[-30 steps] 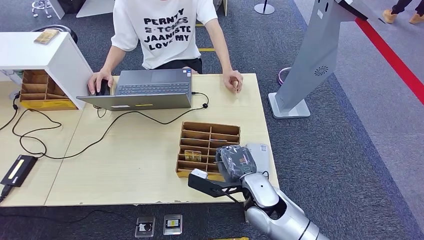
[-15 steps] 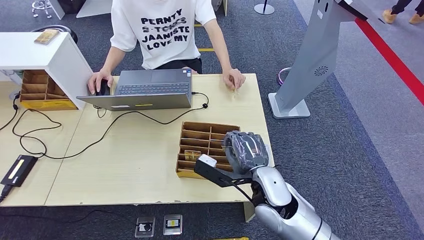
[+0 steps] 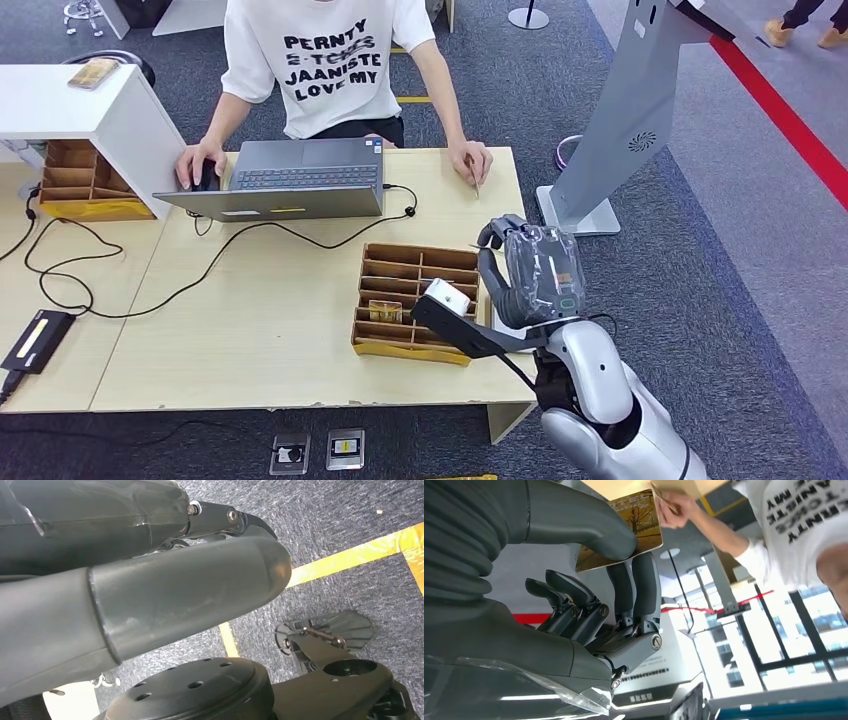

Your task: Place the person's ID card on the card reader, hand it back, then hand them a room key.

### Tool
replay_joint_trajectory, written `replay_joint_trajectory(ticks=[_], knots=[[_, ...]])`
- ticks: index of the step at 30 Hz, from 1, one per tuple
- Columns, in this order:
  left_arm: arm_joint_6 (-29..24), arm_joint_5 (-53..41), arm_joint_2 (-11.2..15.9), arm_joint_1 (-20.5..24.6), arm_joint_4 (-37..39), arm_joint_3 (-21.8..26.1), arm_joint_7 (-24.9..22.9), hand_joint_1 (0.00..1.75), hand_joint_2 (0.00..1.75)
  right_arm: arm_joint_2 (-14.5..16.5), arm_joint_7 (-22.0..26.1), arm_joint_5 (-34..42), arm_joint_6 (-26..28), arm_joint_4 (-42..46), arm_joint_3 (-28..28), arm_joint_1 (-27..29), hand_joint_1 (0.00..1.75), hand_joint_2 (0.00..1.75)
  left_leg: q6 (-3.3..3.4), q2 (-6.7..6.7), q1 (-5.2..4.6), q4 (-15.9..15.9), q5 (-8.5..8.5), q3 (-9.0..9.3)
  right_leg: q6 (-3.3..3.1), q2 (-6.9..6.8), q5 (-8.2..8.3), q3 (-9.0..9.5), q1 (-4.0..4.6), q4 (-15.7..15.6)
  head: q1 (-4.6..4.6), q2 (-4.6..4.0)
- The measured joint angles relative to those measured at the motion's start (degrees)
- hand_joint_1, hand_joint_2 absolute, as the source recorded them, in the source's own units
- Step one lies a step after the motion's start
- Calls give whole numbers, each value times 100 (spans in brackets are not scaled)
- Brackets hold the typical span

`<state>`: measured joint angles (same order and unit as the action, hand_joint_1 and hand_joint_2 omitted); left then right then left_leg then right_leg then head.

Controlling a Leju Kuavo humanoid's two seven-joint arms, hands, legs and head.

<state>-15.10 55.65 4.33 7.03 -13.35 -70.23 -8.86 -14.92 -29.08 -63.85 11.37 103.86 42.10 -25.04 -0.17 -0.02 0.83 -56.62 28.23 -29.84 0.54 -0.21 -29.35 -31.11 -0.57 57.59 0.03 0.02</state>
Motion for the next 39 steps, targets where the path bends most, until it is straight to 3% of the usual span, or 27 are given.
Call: replay_joint_trajectory(ticks=[8,23,39], knots=[[-21,66,0,-3,-1,1,1,0,0,-41,149,-96,232,482,-127,-6,175,175,0,0,0,0,0,-1,0,-1,0,1,0,0,-1,0],[-15,80,-2,-2,0,1,-1,0,0,-17,414,-31,280,578,-103,-233,175,175,0,-2,0,0,0,-6,0,-6,0,2,0,1,-1,0],[36,-11,-17,49,2,-2,-37,0,0,587,897,278,363,-44,132,-1119,175,175,1,-4,0,0,-2,-8,0,-8,0,2,0,2,-1,0]])
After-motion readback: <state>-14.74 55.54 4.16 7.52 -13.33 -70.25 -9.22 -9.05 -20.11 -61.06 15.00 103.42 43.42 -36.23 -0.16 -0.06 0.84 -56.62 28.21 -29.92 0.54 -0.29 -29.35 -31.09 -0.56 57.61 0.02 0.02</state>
